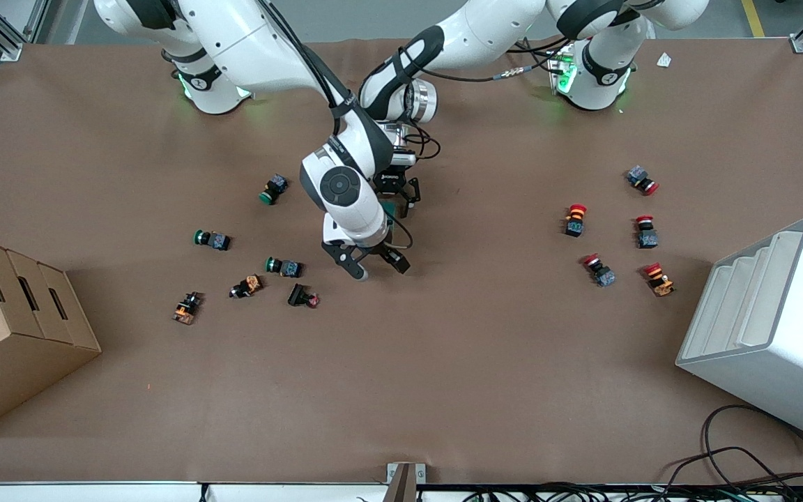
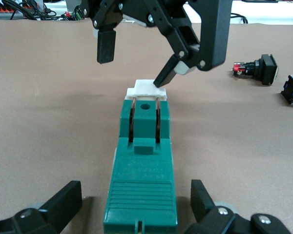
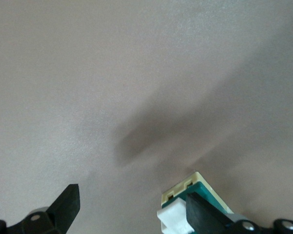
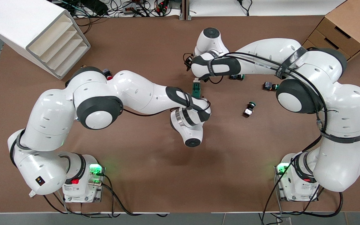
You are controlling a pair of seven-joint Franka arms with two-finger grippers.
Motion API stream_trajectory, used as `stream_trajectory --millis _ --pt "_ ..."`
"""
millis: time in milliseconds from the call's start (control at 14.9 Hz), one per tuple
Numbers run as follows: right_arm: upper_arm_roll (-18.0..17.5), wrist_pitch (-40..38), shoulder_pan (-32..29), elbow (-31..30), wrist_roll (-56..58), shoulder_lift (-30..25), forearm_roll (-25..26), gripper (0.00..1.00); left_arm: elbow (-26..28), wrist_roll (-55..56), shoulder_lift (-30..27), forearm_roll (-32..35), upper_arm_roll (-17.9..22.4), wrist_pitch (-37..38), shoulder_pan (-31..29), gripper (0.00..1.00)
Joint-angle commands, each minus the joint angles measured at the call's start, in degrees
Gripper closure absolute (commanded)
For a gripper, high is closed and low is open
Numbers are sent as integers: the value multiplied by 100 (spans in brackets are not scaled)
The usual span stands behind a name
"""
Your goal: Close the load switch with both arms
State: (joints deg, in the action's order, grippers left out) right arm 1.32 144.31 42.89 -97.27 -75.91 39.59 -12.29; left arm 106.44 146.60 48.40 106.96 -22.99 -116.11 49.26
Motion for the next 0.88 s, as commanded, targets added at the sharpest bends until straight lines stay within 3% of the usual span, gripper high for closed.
stream_trajectory --millis 0,202,538,808 --pt "-26 45 -237 129 488 93 -54 0 -185 -140 82 -79 31 -79 23 3" --pt "-17 -769 -614 112 1189 -257 -54 0 -185 -272 55 -114 23 -79 -4 3" --pt "-9 -2579 -1790 77 3235 -1232 -45 0 -185 -438 -23 -149 23 -79 -30 3" --pt "-8 -3732 -2863 208 5239 -2041 296 0 -474 -1176 -252 -1096 -12 -105 -56 3"
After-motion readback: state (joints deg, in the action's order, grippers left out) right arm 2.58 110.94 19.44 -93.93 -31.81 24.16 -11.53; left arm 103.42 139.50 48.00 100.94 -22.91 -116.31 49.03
